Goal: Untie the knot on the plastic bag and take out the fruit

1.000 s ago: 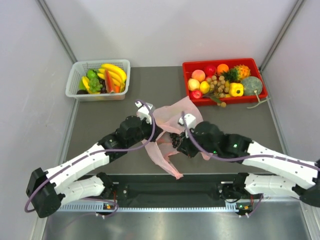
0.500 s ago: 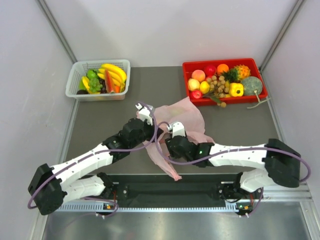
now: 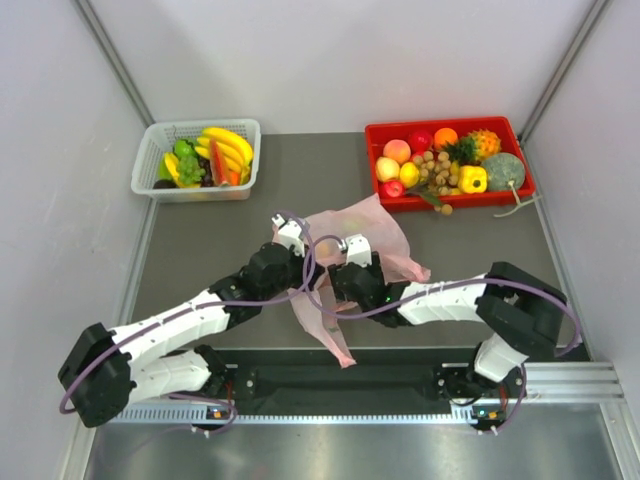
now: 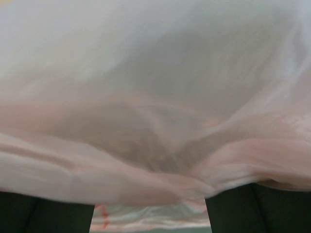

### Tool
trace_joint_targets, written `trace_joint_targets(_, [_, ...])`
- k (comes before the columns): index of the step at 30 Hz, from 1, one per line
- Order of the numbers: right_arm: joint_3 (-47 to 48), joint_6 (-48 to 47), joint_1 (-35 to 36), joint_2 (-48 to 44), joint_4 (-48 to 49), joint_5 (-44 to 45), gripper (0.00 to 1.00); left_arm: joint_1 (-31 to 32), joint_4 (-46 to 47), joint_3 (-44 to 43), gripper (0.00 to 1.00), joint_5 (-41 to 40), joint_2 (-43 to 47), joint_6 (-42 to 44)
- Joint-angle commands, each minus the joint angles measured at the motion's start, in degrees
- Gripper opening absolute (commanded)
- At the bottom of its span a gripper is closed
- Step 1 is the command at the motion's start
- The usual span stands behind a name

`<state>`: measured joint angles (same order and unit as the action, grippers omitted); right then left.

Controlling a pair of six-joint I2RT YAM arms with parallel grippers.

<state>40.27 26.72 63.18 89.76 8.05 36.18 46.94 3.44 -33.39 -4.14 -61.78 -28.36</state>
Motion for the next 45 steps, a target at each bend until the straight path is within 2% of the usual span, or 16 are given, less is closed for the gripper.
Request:
trace_joint_targets(1, [2.62,-0.09,-2.44,2.52,5.74,-0.15,0.73,-0.09,3.85,0.95,0.0,-0.87,-0.1,-0.73])
trace_joint_targets(8, [4.37,0.0,-4.29,8.93,10.4,-1.2,0.64,-0.09,3.85,2.1,0.0,-1.22,1.13,-1.35])
trace_joint_targets(12, [4.82,2.36,-4.47,11.67,11.02,-0.94,0.47,-0.18,3.77,3.15,0.0,-1.57,1.92,-1.52])
trace_joint_targets(14, [4.38,3.07,-4.64,11.85,11.11,-0.94,0.42,-0.18,3.76,3.41,0.0,-1.83,2.45,-1.61])
trace_joint_targets(15, [4.03,3.34,-4.64,11.5,10.32,-1.03,0.35,-0.09,3.76,3.5,0.0,-2.01,2.54,-1.52])
trace_joint_targets(17, [3.41,3.6,-4.55,8.78,9.09,-1.03,0.27,-0.18,3.68,3.77,0.0,-2.45,2.71,-1.44])
trace_joint_targets(18, [2.11,3.34,-4.55,7.2,8.65,-1.03,0.17,-0.09,3.68,3.77,0.0,-2.54,2.8,-1.35])
trace_joint_targets(21, [-0.36,1.41,-4.55,0.09,6.28,-2.43,0.03,-0.18,3.76,3.68,0.0,-3.24,2.89,-1.17])
trace_joint_targets(22, [-0.72,0.8,-4.55,-3.67,4.01,-4.0,0.01,-0.18,3.94,3.59,0.0,-3.41,2.72,-1.08])
trace_joint_targets(27, [-0.81,-3.6,-4.56,-14.42,-5.75,-12.79,0.0,-0.35,4.2,2.36,0.0,-5.26,1.66,-1.0])
trace_joint_targets(30, [1.72,-5.53,-4.64,-19.43,-15.33,-19.91,0.0,-0.36,3.77,0.34,0.0,-6.05,0.43,-0.38])
trace_joint_targets(36, [7.88,-8.17,-4.64,-25.59,-31.67,-38.97,0.0,-0.79,3.15,-4.4,0.0,-7.46,-1.59,1.81])
trace_joint_targets(40, [10.35,-8.88,-4.64,-31.9,-34.77,-51.36,0.0,-1.06,2.8,-6.25,0.0,-7.02,-2.47,3.13])
trace_joint_targets(45, [16.58,-10.46,-4.64,-38.16,-38.98,-51.39,0.0,-1.32,2.62,-5.9,0.0,-5.35,-1.86,3.49])
